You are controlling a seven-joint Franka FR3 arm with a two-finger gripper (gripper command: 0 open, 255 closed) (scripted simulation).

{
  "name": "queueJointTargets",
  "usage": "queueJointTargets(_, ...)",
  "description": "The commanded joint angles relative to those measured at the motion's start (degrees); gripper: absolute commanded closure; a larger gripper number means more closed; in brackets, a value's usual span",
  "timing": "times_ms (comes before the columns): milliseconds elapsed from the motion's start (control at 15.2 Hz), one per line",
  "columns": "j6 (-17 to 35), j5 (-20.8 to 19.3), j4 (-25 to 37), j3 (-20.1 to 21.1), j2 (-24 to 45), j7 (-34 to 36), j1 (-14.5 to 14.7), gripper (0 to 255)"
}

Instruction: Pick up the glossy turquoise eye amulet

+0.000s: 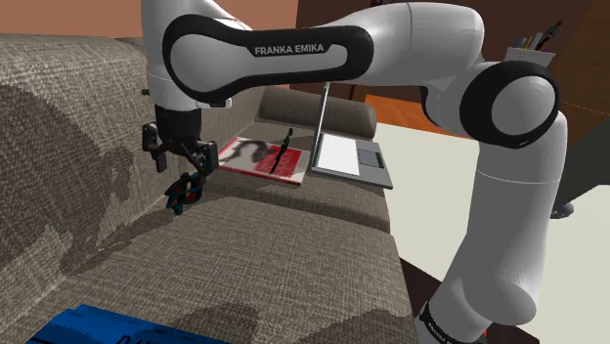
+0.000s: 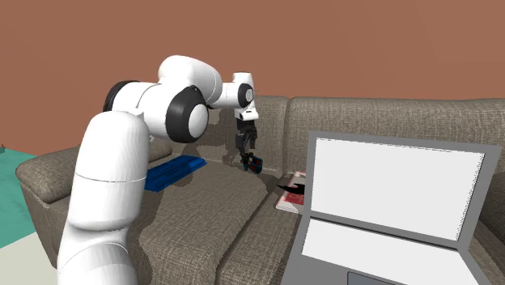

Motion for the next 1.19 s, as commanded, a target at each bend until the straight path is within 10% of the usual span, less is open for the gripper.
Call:
queueJointTargets(0, 0.3, -0.3, 0.4, -0.3, 3.5, 0.0, 0.4, 0)
queueJointTargets(66, -0.1, 0.0, 0.2, -0.1, 2.8, 0.0, 0.3, 255)
queueJointTargets(1122, -5.1, -0.2, 6.0, -0.1, 3.6, -0.3, 1.0, 255)
